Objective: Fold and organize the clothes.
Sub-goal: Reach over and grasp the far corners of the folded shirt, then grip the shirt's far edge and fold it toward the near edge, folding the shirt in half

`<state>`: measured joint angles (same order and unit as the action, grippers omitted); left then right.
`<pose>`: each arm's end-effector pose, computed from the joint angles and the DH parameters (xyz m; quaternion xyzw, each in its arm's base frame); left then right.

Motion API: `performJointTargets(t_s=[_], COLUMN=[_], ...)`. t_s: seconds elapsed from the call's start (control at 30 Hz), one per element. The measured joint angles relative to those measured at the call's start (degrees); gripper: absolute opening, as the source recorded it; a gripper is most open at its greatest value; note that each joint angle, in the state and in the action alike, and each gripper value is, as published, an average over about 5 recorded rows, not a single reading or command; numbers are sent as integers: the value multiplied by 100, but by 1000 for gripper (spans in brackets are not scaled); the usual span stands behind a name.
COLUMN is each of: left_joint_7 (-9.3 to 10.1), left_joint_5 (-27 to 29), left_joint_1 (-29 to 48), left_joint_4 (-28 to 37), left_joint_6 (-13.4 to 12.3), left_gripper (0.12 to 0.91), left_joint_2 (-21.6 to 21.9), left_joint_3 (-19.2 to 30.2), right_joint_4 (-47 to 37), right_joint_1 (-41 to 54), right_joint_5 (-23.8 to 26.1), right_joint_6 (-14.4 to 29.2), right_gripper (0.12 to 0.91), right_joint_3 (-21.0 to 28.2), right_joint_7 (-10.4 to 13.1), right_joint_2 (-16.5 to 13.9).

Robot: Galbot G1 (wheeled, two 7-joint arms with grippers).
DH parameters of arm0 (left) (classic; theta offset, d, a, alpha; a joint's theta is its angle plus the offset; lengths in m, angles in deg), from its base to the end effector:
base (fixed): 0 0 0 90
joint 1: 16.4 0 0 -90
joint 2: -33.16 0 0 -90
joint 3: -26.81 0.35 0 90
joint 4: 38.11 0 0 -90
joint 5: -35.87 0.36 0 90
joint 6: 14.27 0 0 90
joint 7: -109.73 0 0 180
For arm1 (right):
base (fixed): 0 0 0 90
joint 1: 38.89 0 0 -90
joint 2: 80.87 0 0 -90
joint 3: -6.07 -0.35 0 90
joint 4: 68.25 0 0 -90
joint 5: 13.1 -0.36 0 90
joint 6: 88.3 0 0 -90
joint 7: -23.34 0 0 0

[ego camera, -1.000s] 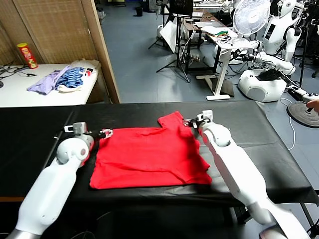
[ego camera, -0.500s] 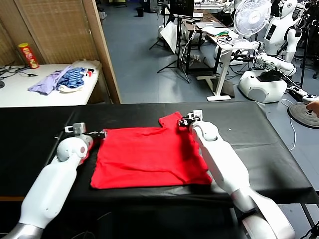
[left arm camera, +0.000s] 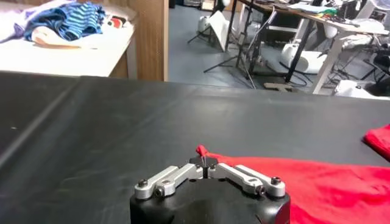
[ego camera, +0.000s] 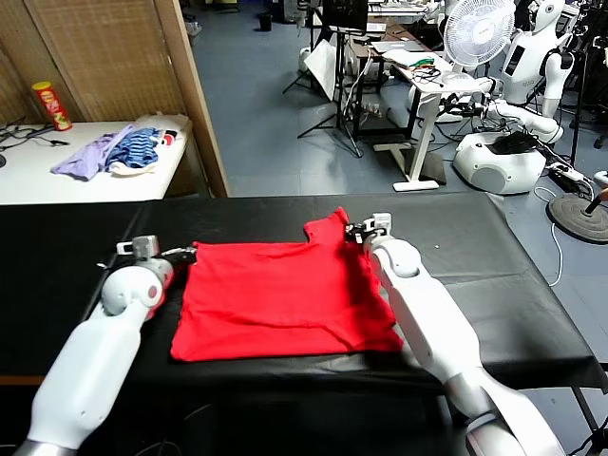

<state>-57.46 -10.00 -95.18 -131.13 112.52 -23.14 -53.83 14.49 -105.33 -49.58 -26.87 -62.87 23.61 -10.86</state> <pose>0.4078 0.1350 -0.2329 -0.0088 -0.9658 0.0378 0.2562 0.4716 -0.0146 -0.2477 0.1724 -0.9660 -0.0580 0.1836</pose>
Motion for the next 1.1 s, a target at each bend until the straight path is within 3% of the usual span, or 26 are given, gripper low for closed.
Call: performJointTargets(t_s=[0.37, 0.73, 1.1], left_joint_7=[491, 589, 568], left_joint_5=[57, 244, 440], left_joint_1=[-1028, -1717, -2688], left_joint_4=[-1005, -1704, -2630], left_joint_6=[291, 387, 410], left_gripper=[126, 126, 126], left_joint_2=[159, 158, 94], left_joint_3=[-502, -830, -1224], right_joint_4=[1454, 2326, 2952], right_joint_1=[-1170, -1968, -2517], right_joint_5=[-277, -354, -284], right_joint_6=[-556, -846, -1341], right_gripper=[122, 122, 122], right_joint_3=[-383, -603, -685], right_joint_7=[287, 413, 712], right_joint_2=[-752, -1128, -1305])
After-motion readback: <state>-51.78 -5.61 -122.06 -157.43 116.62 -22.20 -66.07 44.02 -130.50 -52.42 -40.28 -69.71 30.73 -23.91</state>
